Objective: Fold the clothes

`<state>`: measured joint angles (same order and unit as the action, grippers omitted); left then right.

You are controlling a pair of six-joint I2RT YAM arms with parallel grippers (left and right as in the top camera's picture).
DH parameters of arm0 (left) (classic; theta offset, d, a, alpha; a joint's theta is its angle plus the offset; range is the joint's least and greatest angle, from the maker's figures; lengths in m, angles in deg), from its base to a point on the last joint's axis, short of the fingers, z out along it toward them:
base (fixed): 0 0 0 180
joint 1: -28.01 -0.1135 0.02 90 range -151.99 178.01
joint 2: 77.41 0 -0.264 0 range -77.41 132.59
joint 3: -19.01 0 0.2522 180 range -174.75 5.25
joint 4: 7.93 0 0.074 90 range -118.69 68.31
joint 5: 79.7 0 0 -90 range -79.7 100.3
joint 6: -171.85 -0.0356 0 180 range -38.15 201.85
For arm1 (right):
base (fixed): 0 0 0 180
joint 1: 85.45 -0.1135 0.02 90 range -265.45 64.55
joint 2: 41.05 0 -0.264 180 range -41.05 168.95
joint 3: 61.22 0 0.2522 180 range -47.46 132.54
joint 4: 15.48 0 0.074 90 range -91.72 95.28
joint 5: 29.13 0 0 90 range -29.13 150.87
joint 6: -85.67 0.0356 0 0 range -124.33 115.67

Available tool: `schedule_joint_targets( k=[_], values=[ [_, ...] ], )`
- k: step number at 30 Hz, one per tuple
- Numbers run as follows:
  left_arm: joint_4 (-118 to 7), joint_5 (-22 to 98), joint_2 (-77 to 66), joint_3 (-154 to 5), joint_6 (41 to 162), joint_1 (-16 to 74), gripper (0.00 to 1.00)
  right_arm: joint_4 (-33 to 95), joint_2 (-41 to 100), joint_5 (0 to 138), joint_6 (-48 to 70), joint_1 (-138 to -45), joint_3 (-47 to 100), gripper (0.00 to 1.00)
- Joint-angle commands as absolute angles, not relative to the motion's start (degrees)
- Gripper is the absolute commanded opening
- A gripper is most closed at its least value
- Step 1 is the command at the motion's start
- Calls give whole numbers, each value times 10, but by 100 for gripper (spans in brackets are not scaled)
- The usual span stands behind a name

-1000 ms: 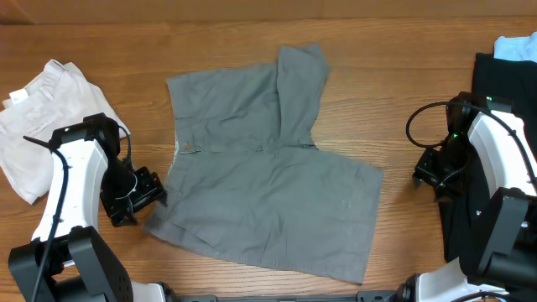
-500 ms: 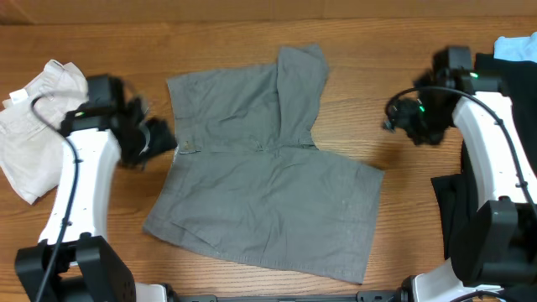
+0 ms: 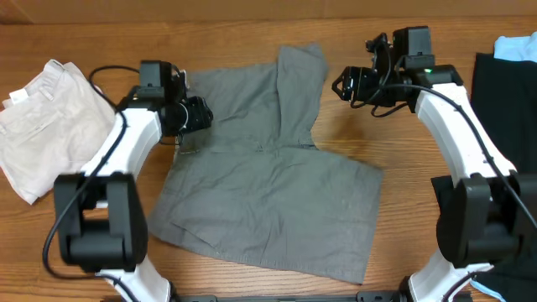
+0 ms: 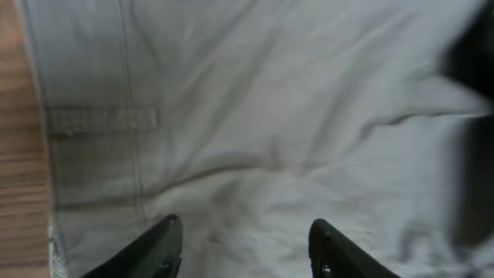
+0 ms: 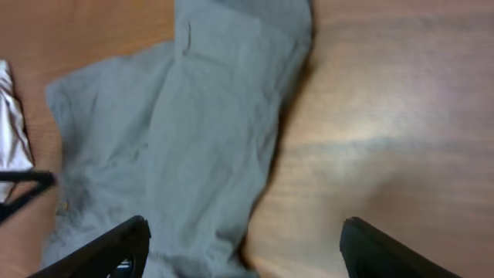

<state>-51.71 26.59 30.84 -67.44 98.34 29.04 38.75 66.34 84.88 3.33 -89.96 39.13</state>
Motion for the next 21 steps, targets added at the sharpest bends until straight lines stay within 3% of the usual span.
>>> schedule_joint_targets(
  k=[1,13,21],
  values=[
    [-509,224,334,-677,993,287,62,346,693,885,32,-903,402,83],
    [-461,169,387,-677,1000,287,70,192,793,921,76,-903,402,84],
    [-452,163,399,-677,1001,287,72,158,825,928,79,-912,402,84]
  ],
)
